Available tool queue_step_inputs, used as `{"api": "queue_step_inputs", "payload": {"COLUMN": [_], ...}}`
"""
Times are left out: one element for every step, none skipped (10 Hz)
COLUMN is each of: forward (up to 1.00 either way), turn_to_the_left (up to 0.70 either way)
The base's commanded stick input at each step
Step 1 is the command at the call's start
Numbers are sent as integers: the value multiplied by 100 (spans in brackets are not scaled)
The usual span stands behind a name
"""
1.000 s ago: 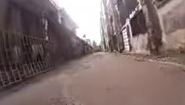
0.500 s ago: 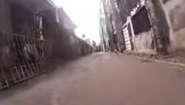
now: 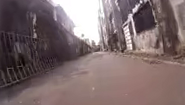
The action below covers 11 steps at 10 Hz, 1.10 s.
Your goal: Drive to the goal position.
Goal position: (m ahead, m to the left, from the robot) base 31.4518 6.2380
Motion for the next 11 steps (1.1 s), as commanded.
{"api": "queue_step_inputs", "payload": {"forward": [100, 100, 100, 100, 100, 100, 100, 100, 100, 100, 100], "turn_to_the_left": [0, 0, 0, 0, -7, -17, -7, -1, 0, 0, 0]}}
